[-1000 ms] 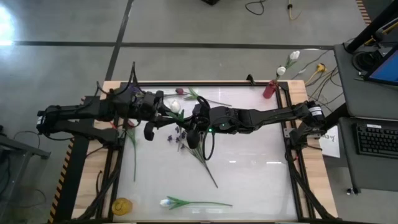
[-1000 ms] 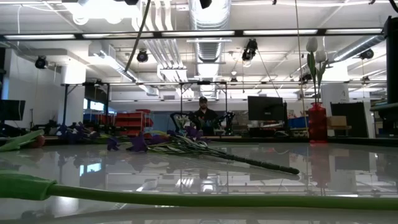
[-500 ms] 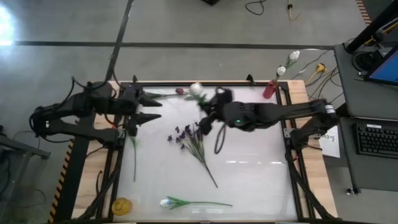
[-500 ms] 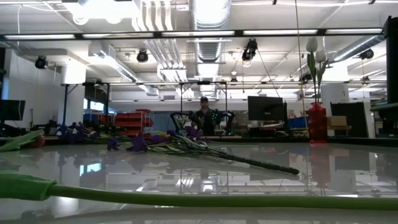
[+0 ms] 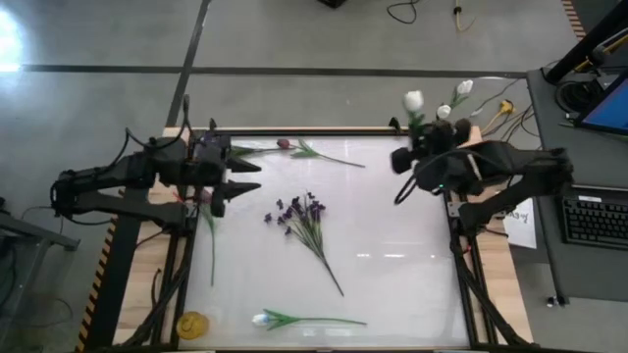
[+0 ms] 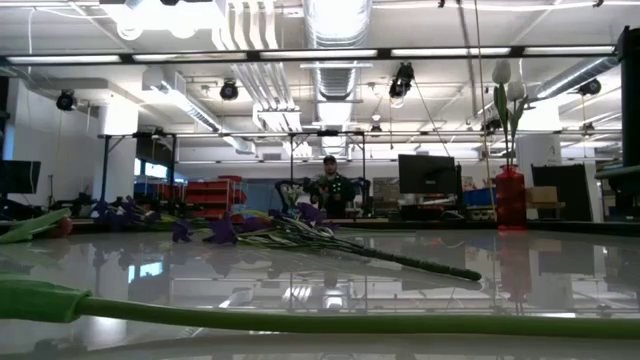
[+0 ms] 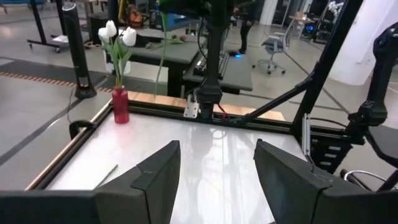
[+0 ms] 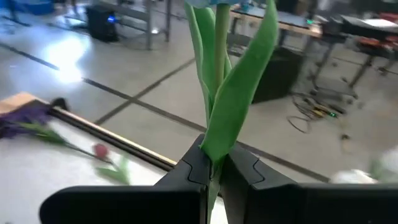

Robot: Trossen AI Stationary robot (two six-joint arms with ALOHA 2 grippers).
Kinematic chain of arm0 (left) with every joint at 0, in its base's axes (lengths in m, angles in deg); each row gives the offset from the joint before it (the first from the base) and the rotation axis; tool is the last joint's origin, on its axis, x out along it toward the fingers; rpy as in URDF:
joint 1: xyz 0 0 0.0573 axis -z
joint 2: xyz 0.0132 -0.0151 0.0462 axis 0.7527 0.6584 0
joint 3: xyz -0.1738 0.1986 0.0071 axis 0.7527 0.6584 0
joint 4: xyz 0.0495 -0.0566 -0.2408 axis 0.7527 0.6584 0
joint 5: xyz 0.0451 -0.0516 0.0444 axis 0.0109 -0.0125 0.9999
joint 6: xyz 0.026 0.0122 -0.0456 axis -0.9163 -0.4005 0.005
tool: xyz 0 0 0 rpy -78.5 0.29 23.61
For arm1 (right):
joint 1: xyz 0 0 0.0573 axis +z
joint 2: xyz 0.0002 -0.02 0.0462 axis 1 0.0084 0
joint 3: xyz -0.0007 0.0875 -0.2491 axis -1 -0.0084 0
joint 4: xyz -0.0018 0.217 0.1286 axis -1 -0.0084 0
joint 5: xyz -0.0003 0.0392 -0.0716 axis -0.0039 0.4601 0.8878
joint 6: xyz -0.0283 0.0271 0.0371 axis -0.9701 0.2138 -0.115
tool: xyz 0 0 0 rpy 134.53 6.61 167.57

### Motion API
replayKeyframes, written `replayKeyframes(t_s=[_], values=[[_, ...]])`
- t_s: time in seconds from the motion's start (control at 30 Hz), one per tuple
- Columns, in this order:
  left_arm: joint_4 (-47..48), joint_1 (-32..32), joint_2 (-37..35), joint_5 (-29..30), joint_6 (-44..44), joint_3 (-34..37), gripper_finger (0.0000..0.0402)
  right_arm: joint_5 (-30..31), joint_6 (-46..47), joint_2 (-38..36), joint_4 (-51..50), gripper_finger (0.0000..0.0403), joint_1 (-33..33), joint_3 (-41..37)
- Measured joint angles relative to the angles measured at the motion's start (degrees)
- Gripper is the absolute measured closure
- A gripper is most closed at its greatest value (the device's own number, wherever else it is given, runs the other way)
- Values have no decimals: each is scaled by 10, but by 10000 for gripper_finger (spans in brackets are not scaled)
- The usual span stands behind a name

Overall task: Sort flowers into vase by color
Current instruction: Put the top white tulip into the red flower vase

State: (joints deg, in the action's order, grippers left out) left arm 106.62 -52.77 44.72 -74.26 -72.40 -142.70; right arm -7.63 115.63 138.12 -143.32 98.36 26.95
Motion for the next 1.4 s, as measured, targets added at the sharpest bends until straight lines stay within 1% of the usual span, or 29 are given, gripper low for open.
replayKeyframes(t_s=[0.1,0.17,0.23,0.3,0.37,0.47,0.57,0.67,0.73,0.83,1.03,1.13,1.2,1.27,1.4], values=[[-32,0,23,3,-3,1,208,1,79,-19,-97,390,-11,-4],[-61,0,40,21,-2,1,208,7,137,-29,-154,390,-21,-8],[-94,-1,58,33,1,1,208,21,183,-39,-188,390,-31,-19],[-127,-3,78,35,3,1,208,33,189,-57,-178,390,-43,-41],[-148,-7,101,35,8,-9,208,30,193,-71,-173,390,-62,-63],[-152,-17,143,34,10,-38,208,7,197,-93,-164,390,-84,-102],[-151,-28,191,33,-1,-79,208,-11,193,-114,-140,390,-91,-138],[-150,-42,240,29,-18,-134,208,-23,165,-132,-107,390,-91,-167],[-142,-56,276,15,-19,-179,208,-27,139,-143,-84,390,-91,-182],[-119,-78,334,-10,-18,-249,208,-50,89,-161,-50,390,-92,-203],[-74,-93,440,-25,-31,-372,208,-134,-52,-211,54,390,-109,-240],[-66,-94,482,-65,-49,-424,208,-184,-134,-240,133,390,-138,-266],[-64,-93,511,-94,-48,-463,208,-223,-188,-258,190,390,-168,-287],[-51,-93,537,-108,-44,-502,208,-254,-243,-271,246,390,-205,-309],[14,-92,582,-113,-47,-582,208,-263,-326,-280,333,390,-271,-333]])
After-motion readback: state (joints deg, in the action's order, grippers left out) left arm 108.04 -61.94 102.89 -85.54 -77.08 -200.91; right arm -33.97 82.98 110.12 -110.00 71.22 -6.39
